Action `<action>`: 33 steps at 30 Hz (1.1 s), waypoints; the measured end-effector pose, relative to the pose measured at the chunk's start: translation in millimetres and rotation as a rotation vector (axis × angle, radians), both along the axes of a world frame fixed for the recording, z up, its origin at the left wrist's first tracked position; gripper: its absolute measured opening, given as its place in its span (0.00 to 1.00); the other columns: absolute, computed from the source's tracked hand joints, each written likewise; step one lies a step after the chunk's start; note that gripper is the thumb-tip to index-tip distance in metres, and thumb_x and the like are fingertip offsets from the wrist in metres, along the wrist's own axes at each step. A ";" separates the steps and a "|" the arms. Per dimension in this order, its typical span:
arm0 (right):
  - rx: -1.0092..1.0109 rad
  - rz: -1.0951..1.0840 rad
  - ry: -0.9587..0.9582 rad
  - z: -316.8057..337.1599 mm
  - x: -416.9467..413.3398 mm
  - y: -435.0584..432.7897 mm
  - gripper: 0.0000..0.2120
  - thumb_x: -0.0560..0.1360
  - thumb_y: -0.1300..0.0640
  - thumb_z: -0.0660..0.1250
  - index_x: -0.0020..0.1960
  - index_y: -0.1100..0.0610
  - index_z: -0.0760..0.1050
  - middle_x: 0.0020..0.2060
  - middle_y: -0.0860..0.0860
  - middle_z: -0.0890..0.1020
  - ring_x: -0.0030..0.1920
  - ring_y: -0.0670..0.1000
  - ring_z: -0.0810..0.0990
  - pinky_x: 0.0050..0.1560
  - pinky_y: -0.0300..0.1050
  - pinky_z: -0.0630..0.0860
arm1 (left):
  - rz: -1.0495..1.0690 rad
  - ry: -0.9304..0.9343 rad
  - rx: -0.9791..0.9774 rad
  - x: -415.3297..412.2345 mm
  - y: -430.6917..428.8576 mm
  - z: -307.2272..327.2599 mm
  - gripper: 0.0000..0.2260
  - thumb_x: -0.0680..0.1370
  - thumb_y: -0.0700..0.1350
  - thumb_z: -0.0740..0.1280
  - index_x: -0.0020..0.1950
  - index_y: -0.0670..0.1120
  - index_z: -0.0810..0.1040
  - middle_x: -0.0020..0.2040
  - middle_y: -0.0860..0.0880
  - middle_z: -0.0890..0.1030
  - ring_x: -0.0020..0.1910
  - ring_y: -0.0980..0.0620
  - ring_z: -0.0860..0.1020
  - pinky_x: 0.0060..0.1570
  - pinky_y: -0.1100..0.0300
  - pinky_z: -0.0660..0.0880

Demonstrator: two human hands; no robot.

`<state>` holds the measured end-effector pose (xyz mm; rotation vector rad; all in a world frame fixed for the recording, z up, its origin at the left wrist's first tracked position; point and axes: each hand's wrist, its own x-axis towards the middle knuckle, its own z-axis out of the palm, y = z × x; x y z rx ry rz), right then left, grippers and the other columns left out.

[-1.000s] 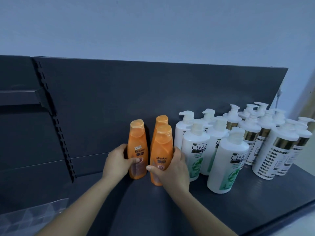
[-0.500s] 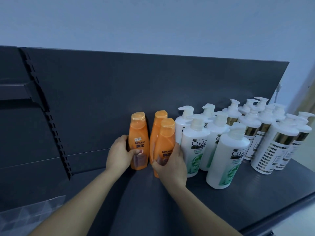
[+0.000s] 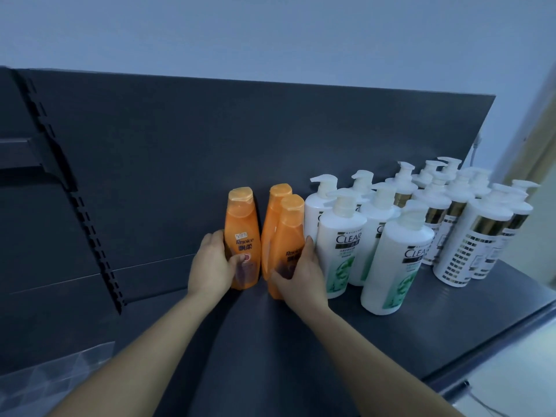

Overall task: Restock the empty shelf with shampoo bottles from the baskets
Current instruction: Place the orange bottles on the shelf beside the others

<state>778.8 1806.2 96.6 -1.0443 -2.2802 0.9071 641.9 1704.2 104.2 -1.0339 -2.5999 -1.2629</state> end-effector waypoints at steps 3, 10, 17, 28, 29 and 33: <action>0.012 -0.008 -0.018 2.6 3.8 -4.3 0.49 0.75 0.49 0.71 0.80 0.59 0.39 0.77 0.54 0.58 0.77 0.54 0.59 0.74 0.50 0.61 | -0.039 0.034 0.003 3.4 -3.1 -0.8 0.25 0.74 0.45 0.73 0.68 0.46 0.69 0.58 0.46 0.73 0.53 0.47 0.77 0.50 0.55 0.74; 0.143 -0.006 -0.054 -2.9 35.2 -29.1 0.39 0.74 0.48 0.69 0.78 0.54 0.52 0.73 0.52 0.63 0.72 0.54 0.66 0.69 0.51 0.69 | -0.029 0.125 -0.092 23.8 -24.7 3.0 0.42 0.73 0.41 0.73 0.78 0.43 0.49 0.72 0.41 0.59 0.71 0.42 0.64 0.68 0.46 0.68; 0.391 0.021 -0.213 -2.5 107.2 -44.5 0.29 0.77 0.50 0.66 0.75 0.54 0.61 0.74 0.51 0.63 0.75 0.53 0.60 0.73 0.46 0.61 | -0.165 0.451 -0.191 78.3 -46.4 9.9 0.39 0.71 0.43 0.75 0.77 0.42 0.58 0.76 0.41 0.60 0.76 0.41 0.57 0.73 0.45 0.61; 0.355 -0.243 -0.469 -16.6 292.2 -84.2 0.28 0.75 0.50 0.66 0.73 0.54 0.64 0.72 0.54 0.66 0.73 0.56 0.63 0.69 0.49 0.62 | -0.504 0.603 -0.477 243.5 -48.8 -1.1 0.37 0.77 0.53 0.66 0.79 0.42 0.52 0.78 0.46 0.57 0.78 0.47 0.53 0.74 0.53 0.55; 0.342 -0.279 -0.488 -18.8 310.0 -89.1 0.28 0.74 0.50 0.66 0.72 0.53 0.66 0.70 0.53 0.68 0.71 0.56 0.66 0.67 0.49 0.64 | -0.539 0.607 -0.486 258.8 -47.4 -3.9 0.37 0.77 0.53 0.66 0.79 0.42 0.51 0.78 0.46 0.57 0.78 0.47 0.52 0.75 0.53 0.54; 0.265 -0.403 -0.594 -26.6 379.8 -107.2 0.28 0.76 0.48 0.65 0.73 0.52 0.62 0.71 0.52 0.65 0.72 0.56 0.63 0.70 0.50 0.62 | -0.697 0.683 -0.445 315.8 -38.2 -20.9 0.37 0.69 0.54 0.76 0.72 0.39 0.68 0.69 0.43 0.73 0.71 0.42 0.69 0.66 0.51 0.69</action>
